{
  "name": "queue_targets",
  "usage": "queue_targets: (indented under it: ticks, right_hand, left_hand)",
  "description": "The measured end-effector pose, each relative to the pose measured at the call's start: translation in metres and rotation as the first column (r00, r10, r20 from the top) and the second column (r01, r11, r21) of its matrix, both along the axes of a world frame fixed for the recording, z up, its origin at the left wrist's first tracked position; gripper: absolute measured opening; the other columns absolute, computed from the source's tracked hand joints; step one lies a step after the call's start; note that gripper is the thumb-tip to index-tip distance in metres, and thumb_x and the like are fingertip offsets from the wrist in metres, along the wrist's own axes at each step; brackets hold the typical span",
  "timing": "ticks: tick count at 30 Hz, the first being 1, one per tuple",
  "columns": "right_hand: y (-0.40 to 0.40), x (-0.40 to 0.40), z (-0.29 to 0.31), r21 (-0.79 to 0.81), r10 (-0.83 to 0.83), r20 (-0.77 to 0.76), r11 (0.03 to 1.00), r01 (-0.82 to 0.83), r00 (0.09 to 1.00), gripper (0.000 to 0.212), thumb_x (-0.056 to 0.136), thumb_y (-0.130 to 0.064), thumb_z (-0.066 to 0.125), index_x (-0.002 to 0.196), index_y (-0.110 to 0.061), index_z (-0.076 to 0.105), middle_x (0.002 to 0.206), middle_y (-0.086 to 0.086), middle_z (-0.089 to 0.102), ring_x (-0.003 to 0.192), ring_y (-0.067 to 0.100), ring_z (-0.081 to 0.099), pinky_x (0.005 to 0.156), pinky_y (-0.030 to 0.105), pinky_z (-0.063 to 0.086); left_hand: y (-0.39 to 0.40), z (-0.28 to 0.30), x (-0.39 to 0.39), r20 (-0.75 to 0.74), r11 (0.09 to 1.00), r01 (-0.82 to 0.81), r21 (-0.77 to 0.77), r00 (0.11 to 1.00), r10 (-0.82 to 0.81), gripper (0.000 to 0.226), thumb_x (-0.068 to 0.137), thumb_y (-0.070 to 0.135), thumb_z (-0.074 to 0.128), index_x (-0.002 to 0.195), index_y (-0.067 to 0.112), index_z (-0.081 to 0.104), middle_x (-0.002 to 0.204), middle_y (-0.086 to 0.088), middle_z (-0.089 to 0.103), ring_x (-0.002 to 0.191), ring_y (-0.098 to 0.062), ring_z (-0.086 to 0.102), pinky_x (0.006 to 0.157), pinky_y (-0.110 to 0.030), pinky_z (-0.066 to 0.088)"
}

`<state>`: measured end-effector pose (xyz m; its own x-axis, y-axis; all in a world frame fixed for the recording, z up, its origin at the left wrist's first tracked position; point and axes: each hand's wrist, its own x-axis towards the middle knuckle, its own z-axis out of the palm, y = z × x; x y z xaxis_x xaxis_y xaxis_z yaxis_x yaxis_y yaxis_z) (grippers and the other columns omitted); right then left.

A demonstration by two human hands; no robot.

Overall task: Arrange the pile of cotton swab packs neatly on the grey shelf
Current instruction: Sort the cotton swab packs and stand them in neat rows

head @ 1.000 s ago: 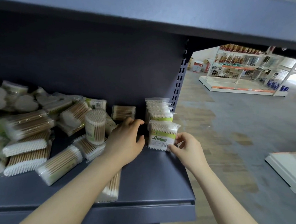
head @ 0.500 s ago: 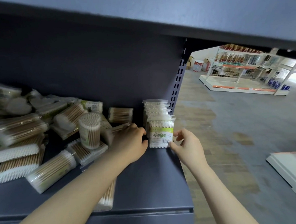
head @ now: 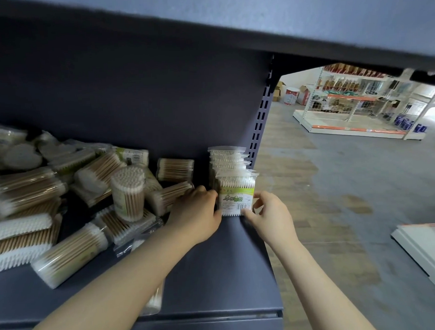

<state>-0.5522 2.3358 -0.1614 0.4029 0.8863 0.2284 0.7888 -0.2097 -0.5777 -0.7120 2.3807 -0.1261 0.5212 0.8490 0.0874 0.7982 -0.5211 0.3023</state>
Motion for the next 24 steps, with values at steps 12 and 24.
queue_targets:
  ticks: [12, 24]
  right_hand:
    - [0.0073, -0.0079, -0.0047, -0.001, 0.034, 0.073, 0.999, -0.034, 0.997, 0.018, 0.081, -0.028, 0.061, 0.096, -0.017, 0.062, 0.086, 0.005, 0.058, 0.085, 0.022, 0.053, 0.060, 0.028, 0.033]
    - [0.0079, -0.0082, -0.0030, 0.002, 0.034, 0.007, 0.999, -0.034, 0.999, 0.032, 0.079, -0.028, 0.064, 0.108, -0.018, 0.060, 0.092, 0.006, 0.059, 0.091, 0.022, 0.053, 0.065, 0.027, 0.034]
  left_hand:
    - [0.0028, -0.0019, -0.0010, -0.014, 1.000, -0.027, -0.003, 1.000, 0.027, 0.035, 0.091, 0.033, 0.048, 0.121, 0.014, 0.050, 0.119, -0.005, 0.050, 0.113, -0.025, 0.049, 0.089, -0.036, 0.044]
    - [-0.0002, 0.0016, -0.0061, -0.056, 0.999, -0.040, 0.016, 0.998, 0.041, 0.039, 0.092, 0.034, 0.047, 0.125, 0.013, 0.046, 0.123, -0.006, 0.049, 0.115, -0.024, 0.048, 0.088, -0.035, 0.044]
